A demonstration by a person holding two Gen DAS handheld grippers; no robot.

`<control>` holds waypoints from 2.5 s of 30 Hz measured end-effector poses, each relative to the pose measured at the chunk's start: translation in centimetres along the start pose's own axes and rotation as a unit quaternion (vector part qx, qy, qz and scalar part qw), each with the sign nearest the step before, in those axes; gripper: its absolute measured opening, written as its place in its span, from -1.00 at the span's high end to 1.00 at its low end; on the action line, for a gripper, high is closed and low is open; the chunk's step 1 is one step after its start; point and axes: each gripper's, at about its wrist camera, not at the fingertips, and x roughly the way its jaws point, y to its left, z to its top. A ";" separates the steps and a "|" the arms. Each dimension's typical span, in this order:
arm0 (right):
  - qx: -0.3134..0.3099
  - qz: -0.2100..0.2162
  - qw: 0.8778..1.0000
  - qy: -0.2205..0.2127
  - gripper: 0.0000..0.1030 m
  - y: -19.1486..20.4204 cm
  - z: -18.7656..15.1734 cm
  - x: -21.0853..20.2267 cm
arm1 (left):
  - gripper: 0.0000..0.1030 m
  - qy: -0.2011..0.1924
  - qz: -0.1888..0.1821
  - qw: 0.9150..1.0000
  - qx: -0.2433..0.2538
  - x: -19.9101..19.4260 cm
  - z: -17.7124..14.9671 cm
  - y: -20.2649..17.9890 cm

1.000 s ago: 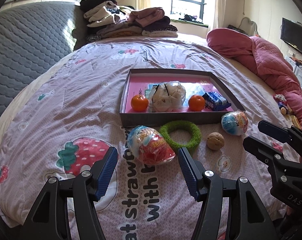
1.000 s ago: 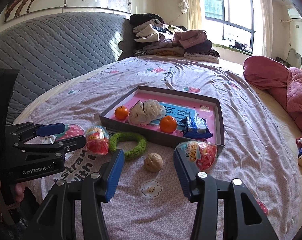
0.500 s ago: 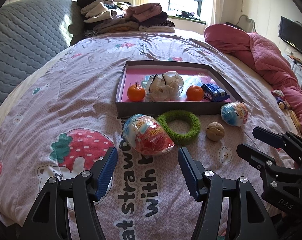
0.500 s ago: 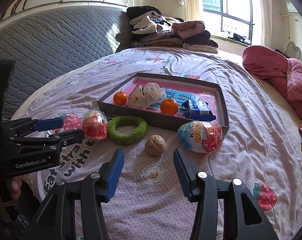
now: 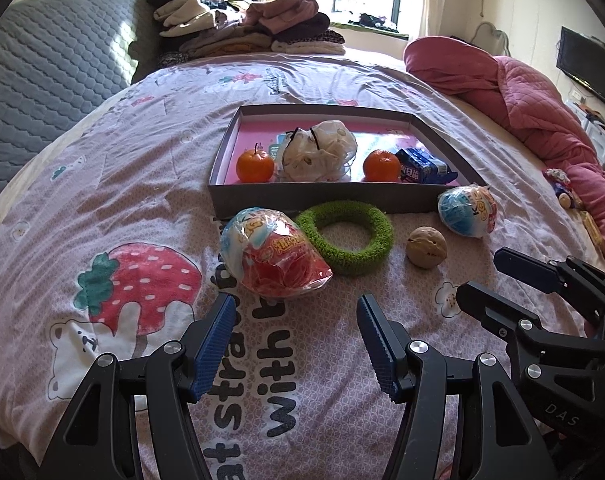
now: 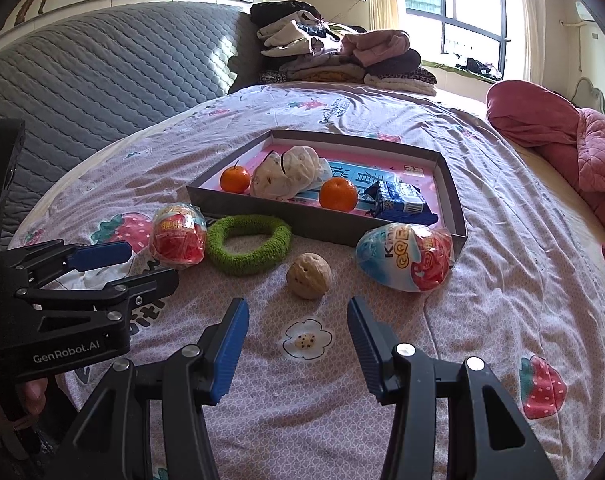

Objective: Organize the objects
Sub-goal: 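Move the left tool toward the large Kinder egg packet while the right tool approaches the walnut, then close the left tool on the Kinder egg packet while the right tool grips the walnut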

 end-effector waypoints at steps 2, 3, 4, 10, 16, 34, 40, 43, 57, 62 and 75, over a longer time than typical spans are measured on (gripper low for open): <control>0.000 -0.001 1.000 0.001 0.01 0.0 -0.1 0.2 | -0.25 0.000 0.005 1.000 0.000 0.4 0.0 -0.2; 0.000 0.000 1.000 0.002 0.01 0.0 -0.1 0.3 | -0.25 0.000 0.007 1.000 0.001 0.6 0.1 -0.2; -0.001 0.000 1.000 0.002 0.01 0.0 -0.1 0.4 | -0.25 0.000 0.009 1.000 0.002 0.8 0.1 -0.3; -0.005 0.001 1.000 0.008 0.01 0.2 -0.3 1.2 | -0.25 -0.011 0.030 0.999 0.006 1.8 0.3 -0.3; -0.010 -0.006 1.000 0.011 0.01 0.2 -0.2 2.2 | -0.25 -0.013 0.030 0.999 -0.013 2.5 0.8 0.7; -0.004 -0.006 1.000 0.017 0.01 -0.2 0.6 4.5 | -0.25 -0.019 0.047 0.998 -0.038 3.2 1.2 2.9; 0.009 -0.001 1.000 0.018 0.01 -0.6 0.9 5.1 | -0.25 -0.026 0.040 0.998 -0.044 2.9 1.3 3.4; 0.018 0.004 1.000 0.019 0.01 -0.9 1.1 5.4 | -0.25 -0.025 0.039 0.998 -0.050 2.9 1.5 3.9; 0.018 0.006 1.000 0.020 0.01 -0.7 1.2 6.0 | -0.26 -0.023 0.038 0.997 -0.064 3.9 3.0 4.7; 0.020 0.008 1.000 0.022 0.01 -0.7 1.3 6.3 | -0.26 -0.020 0.030 0.997 -0.070 4.5 3.7 5.4; 0.022 0.011 0.999 0.020 0.07 -0.7 1.4 6.6 | -0.27 -0.008 0.021 0.997 -0.075 6.5 4.7 6.2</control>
